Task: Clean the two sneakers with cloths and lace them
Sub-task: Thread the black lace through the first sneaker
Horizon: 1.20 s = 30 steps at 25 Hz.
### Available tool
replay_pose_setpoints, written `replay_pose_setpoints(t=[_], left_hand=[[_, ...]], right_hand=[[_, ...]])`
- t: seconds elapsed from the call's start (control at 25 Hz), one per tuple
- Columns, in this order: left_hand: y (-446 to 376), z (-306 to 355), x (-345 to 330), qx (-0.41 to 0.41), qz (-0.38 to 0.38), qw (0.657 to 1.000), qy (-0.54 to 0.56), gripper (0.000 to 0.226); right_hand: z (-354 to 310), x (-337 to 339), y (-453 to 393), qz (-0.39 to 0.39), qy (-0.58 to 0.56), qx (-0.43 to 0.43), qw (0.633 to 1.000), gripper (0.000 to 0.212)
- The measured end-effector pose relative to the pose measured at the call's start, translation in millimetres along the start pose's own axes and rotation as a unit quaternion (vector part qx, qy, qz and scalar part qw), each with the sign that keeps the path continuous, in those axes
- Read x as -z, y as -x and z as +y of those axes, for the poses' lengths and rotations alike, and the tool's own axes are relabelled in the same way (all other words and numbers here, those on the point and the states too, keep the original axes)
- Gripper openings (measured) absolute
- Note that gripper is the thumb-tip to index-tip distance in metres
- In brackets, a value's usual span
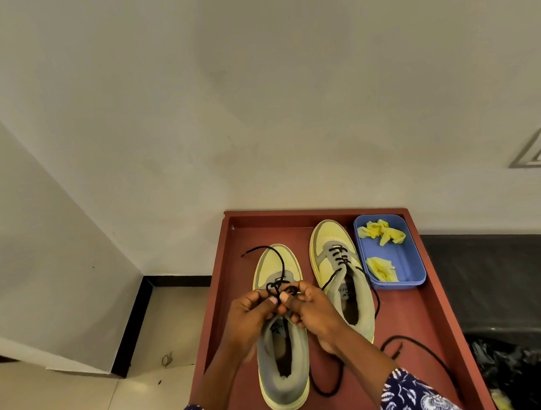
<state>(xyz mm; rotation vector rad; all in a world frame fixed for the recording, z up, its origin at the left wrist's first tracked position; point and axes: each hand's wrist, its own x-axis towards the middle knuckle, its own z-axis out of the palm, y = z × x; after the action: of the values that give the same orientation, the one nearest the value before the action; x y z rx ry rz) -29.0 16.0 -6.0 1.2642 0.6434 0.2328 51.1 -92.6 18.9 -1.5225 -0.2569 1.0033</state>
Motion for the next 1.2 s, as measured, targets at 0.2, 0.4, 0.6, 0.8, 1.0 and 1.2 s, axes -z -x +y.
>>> replay_pose_setpoints(t=[0.2, 0.4, 0.6, 0.8, 1.0, 1.2], left_hand=[[1.6, 0.7, -8.1, -0.020, 0.042, 0.999, 0.013, 0.017], [-1.7, -0.7, -14.4, -0.038, 0.120, 0.992, -0.031, 0.024], [-2.1, 0.3, -16.7, -0.050, 0.166, 0.979, -0.105, 0.035], [-5.7, -2.4, -15.8, -0.056, 0.176, 0.970, -0.157, 0.021], [-6.9, -2.0, -12.0, -0.072, 0.151, 0.963, -0.210, 0.005], [-3.5, -0.1, -7.6, -0.110, 0.092, 0.934, -0.327, 0.015]], right_hand=[[0.8, -2.9, 1.1, 0.010, 0.001, 0.014, 1.000, 0.010], [3.9, -1.1, 4.1, 0.021, -0.008, 0.054, 0.998, 0.014], [9.9, 2.8, 3.1, 0.032, 0.005, 0.058, 0.998, 0.012], [15.4, 6.2, 0.0, 0.036, 0.016, 0.048, 0.998, 0.006], [15.4, 5.3, 0.5, 0.041, 0.013, 0.052, 0.998, 0.010], [16.9, 6.0, 0.4, 0.046, 0.004, 0.052, 0.998, 0.013]])
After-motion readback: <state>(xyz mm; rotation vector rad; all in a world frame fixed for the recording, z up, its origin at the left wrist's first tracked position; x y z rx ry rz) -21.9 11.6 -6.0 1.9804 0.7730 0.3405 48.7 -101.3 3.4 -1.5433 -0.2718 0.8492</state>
